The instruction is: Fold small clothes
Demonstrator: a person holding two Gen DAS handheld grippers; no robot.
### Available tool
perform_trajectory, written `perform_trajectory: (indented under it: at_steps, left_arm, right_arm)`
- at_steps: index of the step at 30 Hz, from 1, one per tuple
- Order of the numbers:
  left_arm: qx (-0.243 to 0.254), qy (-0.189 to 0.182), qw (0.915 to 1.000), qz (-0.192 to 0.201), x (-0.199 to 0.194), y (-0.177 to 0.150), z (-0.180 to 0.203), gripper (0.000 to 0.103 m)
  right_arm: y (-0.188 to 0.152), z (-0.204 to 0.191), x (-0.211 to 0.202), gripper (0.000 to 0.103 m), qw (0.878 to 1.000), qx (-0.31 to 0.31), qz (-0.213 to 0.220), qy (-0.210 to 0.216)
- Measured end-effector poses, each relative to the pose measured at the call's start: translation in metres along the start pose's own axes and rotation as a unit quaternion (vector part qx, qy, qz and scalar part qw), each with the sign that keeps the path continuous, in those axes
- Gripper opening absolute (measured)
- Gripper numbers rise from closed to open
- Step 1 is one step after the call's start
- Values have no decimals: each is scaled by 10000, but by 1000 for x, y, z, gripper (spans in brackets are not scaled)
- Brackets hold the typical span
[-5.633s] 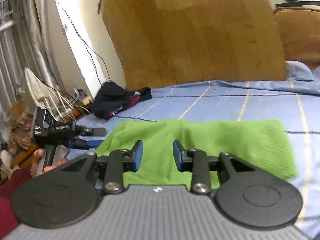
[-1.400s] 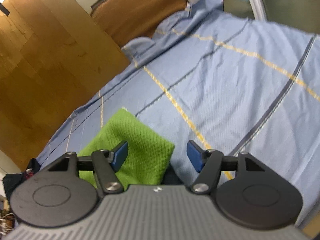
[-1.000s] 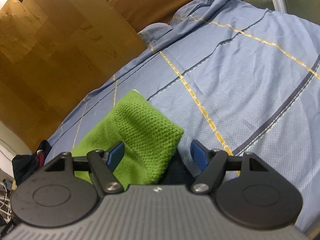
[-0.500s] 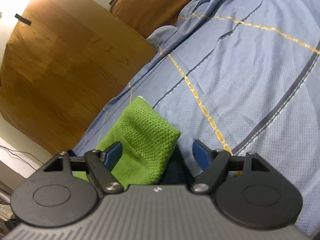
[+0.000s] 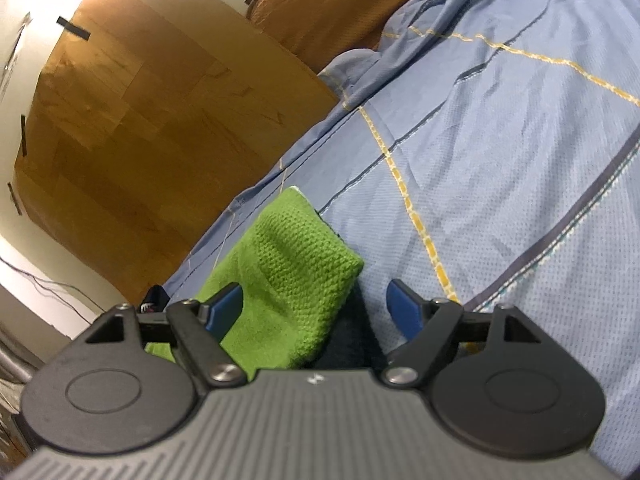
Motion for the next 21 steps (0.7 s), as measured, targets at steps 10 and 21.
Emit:
perform_trajectory:
  at_steps: [10, 21]
  left_arm:
    - [-33, -19, 10000, 8, -1, 0, -1, 65]
    - [-28, 1, 10000, 7, -1, 0, -2, 65]
  right_arm:
    - [-1, 1, -1, 81, 9999, -50, -55, 117]
    - [-2, -1, 0, 81, 9995, -225, -110, 215]
Point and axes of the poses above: each gripper's, at about its wrist camera, not at the fingertips, and x roughly the way its jaws point, z to its right, y to its top, the point moved 7 cm from there along x, roughly the way its jaws point, and after that the axes turned 2 degrees about y, right-handed, at the moved point
